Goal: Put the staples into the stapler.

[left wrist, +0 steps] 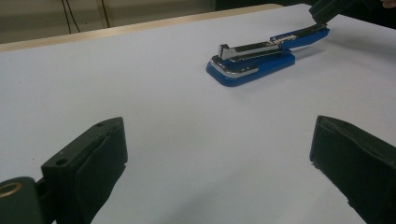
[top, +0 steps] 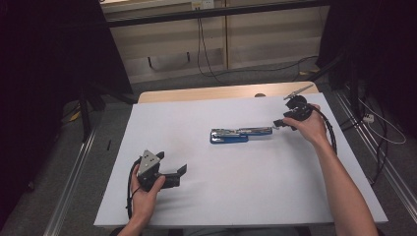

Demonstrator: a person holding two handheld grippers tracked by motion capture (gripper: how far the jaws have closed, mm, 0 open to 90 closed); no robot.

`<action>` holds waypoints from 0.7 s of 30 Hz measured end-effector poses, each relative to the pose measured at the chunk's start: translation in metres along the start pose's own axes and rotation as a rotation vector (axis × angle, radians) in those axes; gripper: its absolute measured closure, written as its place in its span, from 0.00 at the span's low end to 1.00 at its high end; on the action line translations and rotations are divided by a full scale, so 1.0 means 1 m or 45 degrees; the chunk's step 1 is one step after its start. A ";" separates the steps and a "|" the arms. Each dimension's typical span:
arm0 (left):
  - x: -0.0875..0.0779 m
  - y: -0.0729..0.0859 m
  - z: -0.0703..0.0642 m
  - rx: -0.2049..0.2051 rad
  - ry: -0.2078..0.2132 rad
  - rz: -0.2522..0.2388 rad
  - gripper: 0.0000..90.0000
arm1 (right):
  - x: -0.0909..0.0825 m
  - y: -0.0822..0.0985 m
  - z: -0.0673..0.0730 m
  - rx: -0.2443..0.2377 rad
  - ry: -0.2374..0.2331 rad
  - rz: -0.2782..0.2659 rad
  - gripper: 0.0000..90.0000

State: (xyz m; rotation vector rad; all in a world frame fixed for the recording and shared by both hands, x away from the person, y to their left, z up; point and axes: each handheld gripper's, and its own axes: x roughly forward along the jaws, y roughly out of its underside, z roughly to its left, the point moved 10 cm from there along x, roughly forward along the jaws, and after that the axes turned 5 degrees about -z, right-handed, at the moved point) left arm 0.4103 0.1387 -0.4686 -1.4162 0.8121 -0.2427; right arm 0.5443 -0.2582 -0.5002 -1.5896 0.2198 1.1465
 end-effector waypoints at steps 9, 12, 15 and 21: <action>0.000 0.001 0.000 -0.014 -0.002 0.003 0.05 | 0.008 0.006 0.005 -0.090 -0.039 0.088 0.59; -0.001 0.001 0.001 -0.002 0.001 0.005 0.05 | 0.010 0.006 0.006 -0.127 -0.038 0.132 0.62; -0.001 0.001 0.001 -0.011 0.000 0.003 0.05 | 0.010 0.002 0.008 -0.142 -0.039 0.125 0.67; 0.000 0.001 -0.001 -0.006 0.007 0.003 0.05 | 0.015 0.006 0.008 -0.158 -0.050 0.161 0.72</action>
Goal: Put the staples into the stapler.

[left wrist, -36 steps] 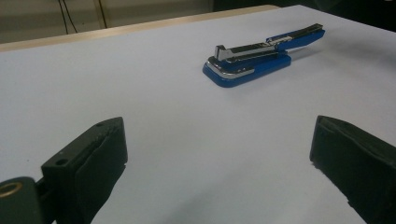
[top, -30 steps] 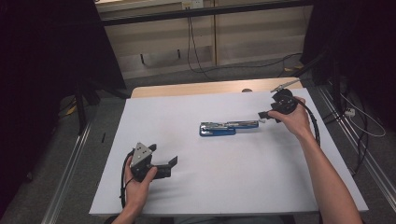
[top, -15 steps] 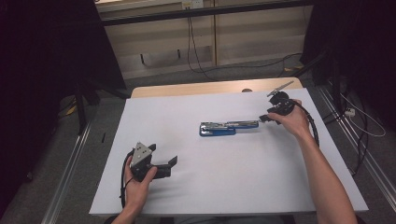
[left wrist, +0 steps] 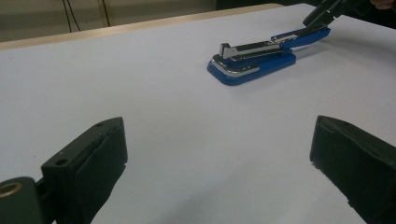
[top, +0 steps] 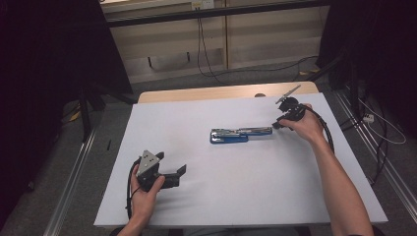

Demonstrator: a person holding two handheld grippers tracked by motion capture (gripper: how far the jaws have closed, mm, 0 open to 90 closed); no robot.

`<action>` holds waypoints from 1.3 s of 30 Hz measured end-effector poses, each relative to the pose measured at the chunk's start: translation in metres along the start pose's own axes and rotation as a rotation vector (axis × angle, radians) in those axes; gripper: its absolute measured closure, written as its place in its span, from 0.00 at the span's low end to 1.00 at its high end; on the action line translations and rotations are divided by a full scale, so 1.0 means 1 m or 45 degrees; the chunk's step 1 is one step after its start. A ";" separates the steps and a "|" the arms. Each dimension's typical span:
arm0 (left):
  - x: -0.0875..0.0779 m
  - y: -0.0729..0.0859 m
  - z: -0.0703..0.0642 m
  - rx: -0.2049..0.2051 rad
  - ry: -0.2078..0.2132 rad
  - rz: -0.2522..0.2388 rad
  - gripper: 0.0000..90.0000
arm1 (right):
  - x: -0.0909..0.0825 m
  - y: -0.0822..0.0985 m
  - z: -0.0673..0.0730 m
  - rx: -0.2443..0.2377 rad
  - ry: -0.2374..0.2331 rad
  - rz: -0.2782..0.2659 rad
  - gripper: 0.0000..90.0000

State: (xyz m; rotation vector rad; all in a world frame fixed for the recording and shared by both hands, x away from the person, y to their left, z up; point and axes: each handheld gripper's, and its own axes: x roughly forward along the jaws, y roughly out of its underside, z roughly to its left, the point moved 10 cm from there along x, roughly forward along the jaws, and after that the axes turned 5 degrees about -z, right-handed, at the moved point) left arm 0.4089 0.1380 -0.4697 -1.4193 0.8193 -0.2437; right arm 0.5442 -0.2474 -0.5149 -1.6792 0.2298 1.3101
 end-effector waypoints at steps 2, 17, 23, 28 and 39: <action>0.001 0.001 -0.002 0.015 0.010 0.010 0.05 | 0.002 0.001 0.001 -0.001 -0.002 0.008 0.72; 0.001 0.002 0.000 0.006 0.015 0.017 0.05 | 0.005 0.004 -0.001 0.009 -0.028 0.022 0.80; 0.001 0.002 -0.002 0.005 0.019 0.013 0.05 | 0.005 0.004 -0.001 0.039 -0.028 0.027 0.82; 0.001 0.001 -0.001 0.009 0.019 0.014 0.05 | 0.006 0.003 0.001 0.027 -0.031 0.047 0.88; 0.001 0.001 -0.002 -0.005 0.022 0.013 0.05 | 0.005 0.002 0.002 0.046 -0.032 0.064 0.88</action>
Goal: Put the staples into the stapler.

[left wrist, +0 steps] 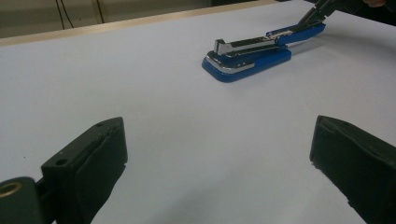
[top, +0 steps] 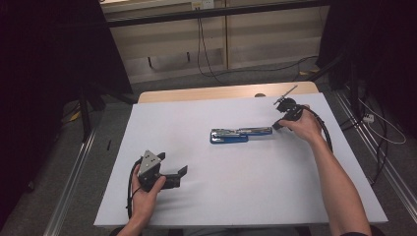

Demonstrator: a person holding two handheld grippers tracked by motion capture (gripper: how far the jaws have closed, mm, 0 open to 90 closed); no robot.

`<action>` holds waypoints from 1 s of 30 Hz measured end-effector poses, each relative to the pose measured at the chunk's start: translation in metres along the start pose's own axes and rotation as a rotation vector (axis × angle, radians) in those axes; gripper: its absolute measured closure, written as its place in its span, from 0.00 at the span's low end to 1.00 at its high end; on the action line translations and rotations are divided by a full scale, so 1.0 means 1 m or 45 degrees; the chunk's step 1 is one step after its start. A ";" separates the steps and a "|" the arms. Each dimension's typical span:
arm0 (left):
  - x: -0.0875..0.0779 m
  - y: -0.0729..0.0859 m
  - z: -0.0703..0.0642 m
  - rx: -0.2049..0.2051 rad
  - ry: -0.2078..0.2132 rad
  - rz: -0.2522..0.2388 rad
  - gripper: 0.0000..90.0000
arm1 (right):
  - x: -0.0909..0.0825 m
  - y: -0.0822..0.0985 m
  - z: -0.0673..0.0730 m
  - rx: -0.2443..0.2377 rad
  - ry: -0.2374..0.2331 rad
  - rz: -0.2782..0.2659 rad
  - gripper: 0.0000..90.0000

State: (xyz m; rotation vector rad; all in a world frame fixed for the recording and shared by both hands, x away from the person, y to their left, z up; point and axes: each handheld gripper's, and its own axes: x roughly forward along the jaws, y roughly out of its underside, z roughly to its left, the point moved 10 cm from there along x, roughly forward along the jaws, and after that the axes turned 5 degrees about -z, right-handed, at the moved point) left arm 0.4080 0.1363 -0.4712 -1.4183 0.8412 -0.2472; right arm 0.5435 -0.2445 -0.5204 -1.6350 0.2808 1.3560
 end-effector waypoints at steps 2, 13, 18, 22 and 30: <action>-0.001 -0.001 0.000 0.003 -0.002 -0.003 0.05 | 0.000 0.000 0.001 0.003 -0.002 0.000 0.88; -0.002 -0.002 0.002 -0.004 -0.003 -0.013 0.05 | -0.004 -0.003 0.001 0.034 -0.005 -0.034 0.88; -0.002 -0.002 0.002 0.002 -0.004 -0.013 0.05 | -0.009 -0.003 -0.001 0.048 0.004 -0.057 0.88; -0.001 -0.002 0.003 -0.002 -0.010 -0.013 0.05 | -0.016 -0.008 0.000 0.030 0.030 -0.108 0.88; -0.001 -0.002 0.003 -0.004 -0.013 -0.017 0.05 | -0.024 -0.010 0.002 0.023 0.036 -0.150 0.88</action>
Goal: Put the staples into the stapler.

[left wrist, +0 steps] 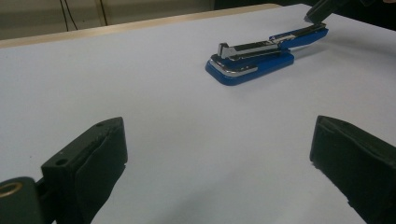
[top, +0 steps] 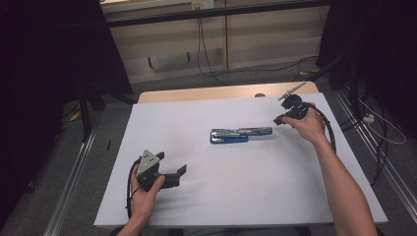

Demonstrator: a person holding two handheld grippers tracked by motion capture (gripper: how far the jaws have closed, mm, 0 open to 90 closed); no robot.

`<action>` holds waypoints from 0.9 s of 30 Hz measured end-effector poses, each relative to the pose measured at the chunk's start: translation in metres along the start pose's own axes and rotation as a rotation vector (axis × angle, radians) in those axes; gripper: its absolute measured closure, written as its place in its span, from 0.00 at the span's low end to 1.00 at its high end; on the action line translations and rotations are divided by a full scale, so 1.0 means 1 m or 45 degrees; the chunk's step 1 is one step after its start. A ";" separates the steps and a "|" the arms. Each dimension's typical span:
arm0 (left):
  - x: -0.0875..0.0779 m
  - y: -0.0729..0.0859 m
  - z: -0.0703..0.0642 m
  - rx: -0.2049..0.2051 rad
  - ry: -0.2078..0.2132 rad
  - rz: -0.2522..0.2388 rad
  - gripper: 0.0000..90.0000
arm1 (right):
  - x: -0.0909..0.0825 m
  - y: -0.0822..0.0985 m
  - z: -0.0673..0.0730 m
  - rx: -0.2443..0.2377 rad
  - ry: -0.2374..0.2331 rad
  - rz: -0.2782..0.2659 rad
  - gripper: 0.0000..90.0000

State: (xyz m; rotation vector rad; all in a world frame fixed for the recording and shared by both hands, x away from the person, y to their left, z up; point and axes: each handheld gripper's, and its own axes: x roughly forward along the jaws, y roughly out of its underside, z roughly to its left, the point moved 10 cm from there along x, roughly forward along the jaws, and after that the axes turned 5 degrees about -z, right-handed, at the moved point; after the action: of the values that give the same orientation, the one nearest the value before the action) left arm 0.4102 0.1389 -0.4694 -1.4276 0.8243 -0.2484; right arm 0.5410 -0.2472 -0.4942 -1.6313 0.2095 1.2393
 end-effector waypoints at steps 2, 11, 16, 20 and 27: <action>0.000 0.000 0.000 0.000 -0.003 0.004 0.05 | -0.001 -0.001 0.001 -0.006 0.006 -0.013 0.88; -0.002 0.000 0.002 -0.005 -0.007 -0.002 0.05 | -0.012 -0.009 0.003 -0.009 0.004 -0.097 0.88; -0.001 0.001 0.001 0.008 -0.004 0.009 0.05 | -0.020 -0.016 0.008 0.007 -0.045 -0.170 0.88; 0.000 0.001 0.001 0.009 -0.003 0.008 0.05 | -0.023 -0.017 0.010 -0.006 -0.046 -0.183 0.88; 0.000 0.002 0.000 0.012 -0.001 0.017 0.05 | -0.028 -0.022 0.014 0.001 -0.054 -0.252 0.88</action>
State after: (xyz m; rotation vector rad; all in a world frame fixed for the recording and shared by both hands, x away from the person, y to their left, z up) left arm 0.4101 0.1391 -0.4711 -1.4126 0.8305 -0.2412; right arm 0.5338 -0.2381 -0.4575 -1.5826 0.0214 1.1209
